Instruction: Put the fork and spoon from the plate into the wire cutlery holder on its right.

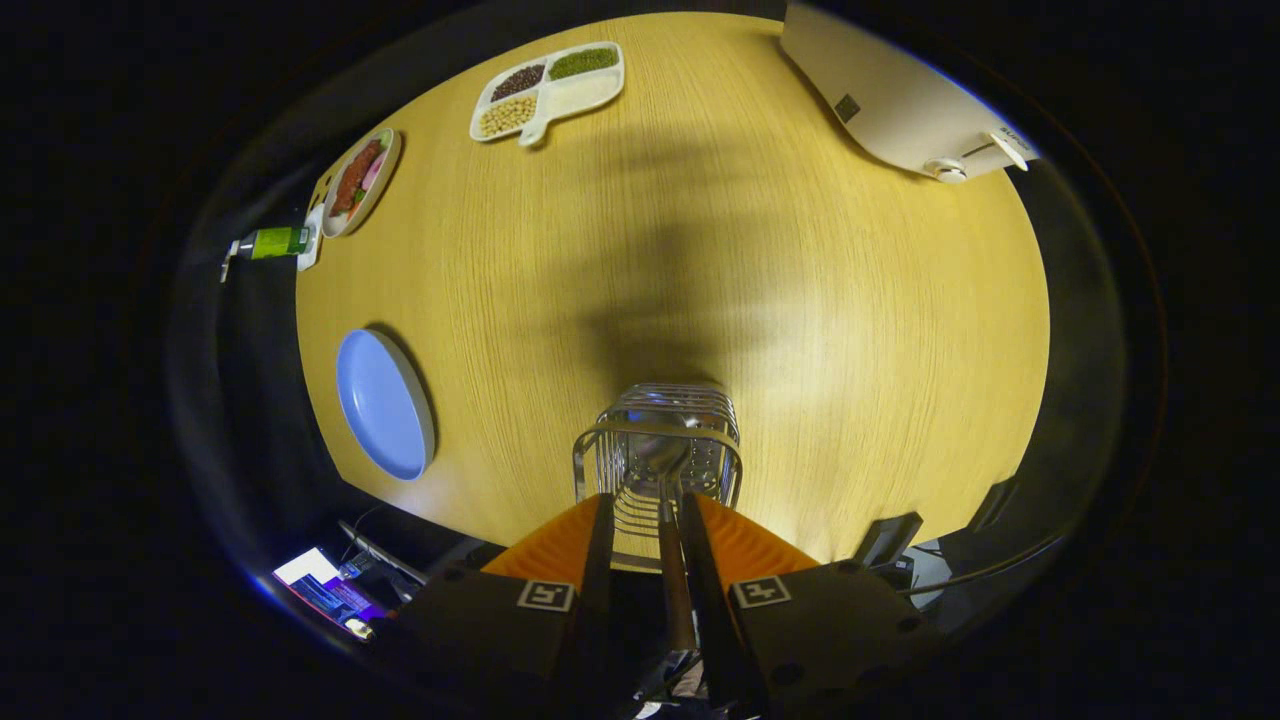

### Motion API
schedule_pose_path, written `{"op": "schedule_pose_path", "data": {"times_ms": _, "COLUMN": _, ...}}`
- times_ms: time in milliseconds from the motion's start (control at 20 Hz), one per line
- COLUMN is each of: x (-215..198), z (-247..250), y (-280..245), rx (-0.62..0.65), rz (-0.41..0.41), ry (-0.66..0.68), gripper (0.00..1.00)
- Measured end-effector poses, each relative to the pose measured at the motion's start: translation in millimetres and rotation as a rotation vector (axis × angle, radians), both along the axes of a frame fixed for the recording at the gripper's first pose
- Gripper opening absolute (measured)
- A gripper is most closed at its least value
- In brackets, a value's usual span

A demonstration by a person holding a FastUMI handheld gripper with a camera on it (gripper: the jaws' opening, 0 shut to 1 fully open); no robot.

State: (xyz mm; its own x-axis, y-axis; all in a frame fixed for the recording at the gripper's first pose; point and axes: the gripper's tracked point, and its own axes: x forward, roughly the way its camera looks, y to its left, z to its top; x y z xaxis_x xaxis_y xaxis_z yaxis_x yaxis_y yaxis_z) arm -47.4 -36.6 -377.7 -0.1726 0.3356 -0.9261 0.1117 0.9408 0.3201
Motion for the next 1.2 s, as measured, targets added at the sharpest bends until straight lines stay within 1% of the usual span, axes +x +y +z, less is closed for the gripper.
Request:
{"op": "schedule_pose_path", "data": {"times_ms": 100, "x": 7, "z": 9, "y": 0, "rx": 0.006, "rz": -0.026, "ry": -0.115, "gripper": 0.54}}
{"op": "schedule_pose_path", "data": {"times_ms": 200, "x": 16, "z": 20, "y": -4, "rx": -0.017, "rz": -0.047, "ry": -0.252, "gripper": 0.62}}
{"op": "schedule_pose_path", "data": {"times_ms": 250, "x": 20, "z": 29, "y": -7, "rx": -0.035, "rz": -0.063, "ry": -0.315, "gripper": 0.77}}
{"op": "schedule_pose_path", "data": {"times_ms": 300, "x": 23, "z": 45, "y": -7, "rx": -0.048, "rz": -0.08, "ry": -0.373, "gripper": 0.83}}
{"op": "schedule_pose_path", "data": {"times_ms": 350, "x": 26, "z": 53, "y": -10, "rx": -0.066, "rz": -0.1, "ry": -0.435, "gripper": 0.89}}
{"op": "schedule_pose_path", "data": {"times_ms": 450, "x": 32, "z": 72, "y": -16, "rx": -0.089, "rz": -0.129, "ry": -0.556, "gripper": 0.95}}
{"op": "schedule_pose_path", "data": {"times_ms": 550, "x": 37, "z": 94, "y": -21, "rx": -0.103, "rz": -0.145, "ry": -0.68, "gripper": 0.99}}
{"op": "schedule_pose_path", "data": {"times_ms": 800, "x": 61, "z": 176, "y": -41, "rx": -0.096, "rz": -0.182, "ry": -0.999, "gripper": 0.99}}
{"op": "schedule_pose_path", "data": {"times_ms": 1000, "x": 73, "z": 253, "y": -67, "rx": -0.13, "rz": -0.147, "ry": -1.28, "gripper": 0.99}}
{"op": "schedule_pose_path", "data": {"times_ms": 1200, "x": 68, "z": 312, "y": -74, "rx": -0.106, "rz": -0.116, "ry": -1.447, "gripper": 0.99}}
